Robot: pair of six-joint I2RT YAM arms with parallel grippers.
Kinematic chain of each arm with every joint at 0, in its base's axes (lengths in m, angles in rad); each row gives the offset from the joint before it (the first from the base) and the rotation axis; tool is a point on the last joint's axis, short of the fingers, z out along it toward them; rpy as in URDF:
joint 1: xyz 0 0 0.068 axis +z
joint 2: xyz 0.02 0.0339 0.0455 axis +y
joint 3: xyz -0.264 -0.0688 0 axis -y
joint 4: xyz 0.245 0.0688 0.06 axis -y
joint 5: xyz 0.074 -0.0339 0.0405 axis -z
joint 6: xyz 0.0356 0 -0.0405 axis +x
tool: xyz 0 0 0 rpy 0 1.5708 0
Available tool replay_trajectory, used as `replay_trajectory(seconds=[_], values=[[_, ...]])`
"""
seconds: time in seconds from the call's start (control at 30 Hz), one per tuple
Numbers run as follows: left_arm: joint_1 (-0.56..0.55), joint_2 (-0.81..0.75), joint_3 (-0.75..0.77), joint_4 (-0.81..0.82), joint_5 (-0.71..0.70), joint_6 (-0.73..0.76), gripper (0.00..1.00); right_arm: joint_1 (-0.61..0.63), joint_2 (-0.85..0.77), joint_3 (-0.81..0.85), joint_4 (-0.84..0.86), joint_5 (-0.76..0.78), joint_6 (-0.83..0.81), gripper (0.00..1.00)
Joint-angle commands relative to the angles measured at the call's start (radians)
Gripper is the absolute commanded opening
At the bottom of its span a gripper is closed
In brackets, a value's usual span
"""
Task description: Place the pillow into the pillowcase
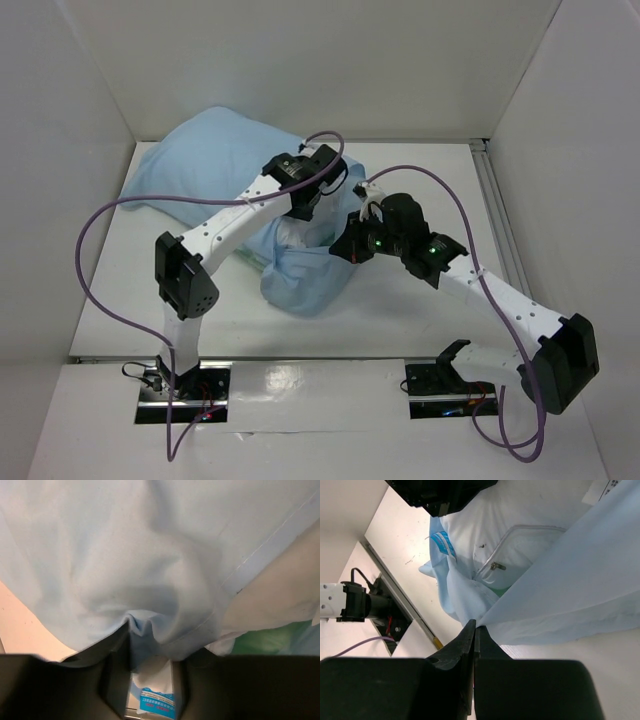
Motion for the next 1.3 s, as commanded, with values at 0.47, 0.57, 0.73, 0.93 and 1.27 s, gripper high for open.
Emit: replay_trajectory(seconds=[0.47, 0.57, 0.73, 0.93, 1.27], values=[[0.163, -0.334, -0.189, 0.194, 0.43, 0.072, 0.67, -0.003, -0.003, 0.113, 0.022, -0.041, -0.019, 0.0], [0.192, -0.334, -0.217, 0.217, 0.458, 0.072, 0.66, -0.003, -0.003, 0.134, 0.022, -0.032, -0.029, 0.0], [0.206, -0.257, -0.295, 0.262, 0.538, 0.101, 0.64, -0.003, 0.049, 0.189, 0.046, -0.057, -0.052, 0.0], [0.242, -0.206, -0.289, 0.273, 0.572, 0.075, 0.0, 0.032, 0.201, 0.346, 0.025, -0.09, -0.11, 0.0], [0.321, -0.312, -0.256, 0.354, 0.724, 0.041, 0.0, -0.124, 0.152, 0.263, -0.162, 0.15, -0.013, 0.85]])
